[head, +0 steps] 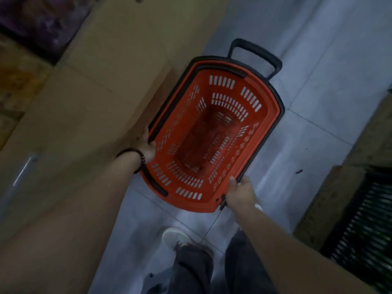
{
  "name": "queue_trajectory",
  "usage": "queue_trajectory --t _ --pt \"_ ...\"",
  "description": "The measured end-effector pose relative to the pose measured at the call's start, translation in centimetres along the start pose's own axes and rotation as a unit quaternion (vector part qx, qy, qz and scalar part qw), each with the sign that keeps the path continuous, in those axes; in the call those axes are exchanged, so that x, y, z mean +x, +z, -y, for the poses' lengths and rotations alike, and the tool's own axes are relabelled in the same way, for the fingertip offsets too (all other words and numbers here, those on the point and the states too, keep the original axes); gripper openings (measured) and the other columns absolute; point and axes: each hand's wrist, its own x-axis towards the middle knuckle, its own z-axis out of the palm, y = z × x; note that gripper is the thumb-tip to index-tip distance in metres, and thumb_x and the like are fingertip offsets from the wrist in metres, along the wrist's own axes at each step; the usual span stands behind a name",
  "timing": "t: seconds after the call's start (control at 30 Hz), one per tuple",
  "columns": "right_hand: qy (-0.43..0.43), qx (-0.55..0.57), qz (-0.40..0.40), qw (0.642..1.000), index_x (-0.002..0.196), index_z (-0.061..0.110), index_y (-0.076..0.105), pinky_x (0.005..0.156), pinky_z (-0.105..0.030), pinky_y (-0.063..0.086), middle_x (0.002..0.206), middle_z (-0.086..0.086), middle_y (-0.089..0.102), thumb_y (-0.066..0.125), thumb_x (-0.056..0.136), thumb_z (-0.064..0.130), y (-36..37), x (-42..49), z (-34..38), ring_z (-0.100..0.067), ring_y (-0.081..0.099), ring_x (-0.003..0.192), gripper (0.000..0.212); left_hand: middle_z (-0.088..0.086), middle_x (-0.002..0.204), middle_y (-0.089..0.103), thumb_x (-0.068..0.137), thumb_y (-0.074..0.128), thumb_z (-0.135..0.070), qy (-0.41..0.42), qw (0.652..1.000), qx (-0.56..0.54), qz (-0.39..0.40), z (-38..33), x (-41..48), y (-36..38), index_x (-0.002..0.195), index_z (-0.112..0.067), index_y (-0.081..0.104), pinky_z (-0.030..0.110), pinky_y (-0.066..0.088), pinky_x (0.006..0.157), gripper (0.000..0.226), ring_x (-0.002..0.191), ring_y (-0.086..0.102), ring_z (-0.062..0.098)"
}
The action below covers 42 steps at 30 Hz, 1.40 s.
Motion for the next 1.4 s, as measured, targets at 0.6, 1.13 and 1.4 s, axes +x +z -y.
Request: queue_trajectory --t 0.6,1.13,1.4 --pt "0.027 0.076 -0.016 0.997 0.116 0.023 0.050 0.093 -0.057 0.058 0.116 -0.014 0.068 0.042 0.106 0.043 -11.8 16.2 15.5 -0.040 0.068 0.105 0.024 0.012 0.174 0.003 0.112 0.035 -0.030 0.068 0.995 0.064 -0.016 -22.4 11.0 -5.6 0.162 -0.037 -0.020 0.051 0.021 0.128 0.075 0.159 0.016 0.035" --pt "0.105 0.213 -0.042 0.970 0.117 0.018 0.052 0.089 -0.064 0.057 0.116 -0.019 0.069 0.044 0.111 0.033 -25.1 28.1 32.8 -0.038 0.070 0.104 0.018 0.007 0.175 -0.004 0.112 0.033 -0.031 0.181 0.970 0.159 -0.024 -47.2 23.0 -12.6 0.163 -0.035 -0.016 0.049 0.017 0.128 0.071 0.160 0.006 0.035" --pt "0.112 0.270 -0.066 0.954 0.104 0.022 0.057 0.077 -0.062 0.061 0.103 -0.019 0.073 0.052 0.108 0.032 -31.8 35.7 38.5 -0.039 0.073 0.091 0.012 0.013 0.174 0.002 0.110 0.040 -0.028 0.210 0.954 0.213 -0.023 -59.4 27.9 -15.8 0.162 -0.035 -0.021 0.047 0.019 0.128 0.080 0.159 0.010 0.035"
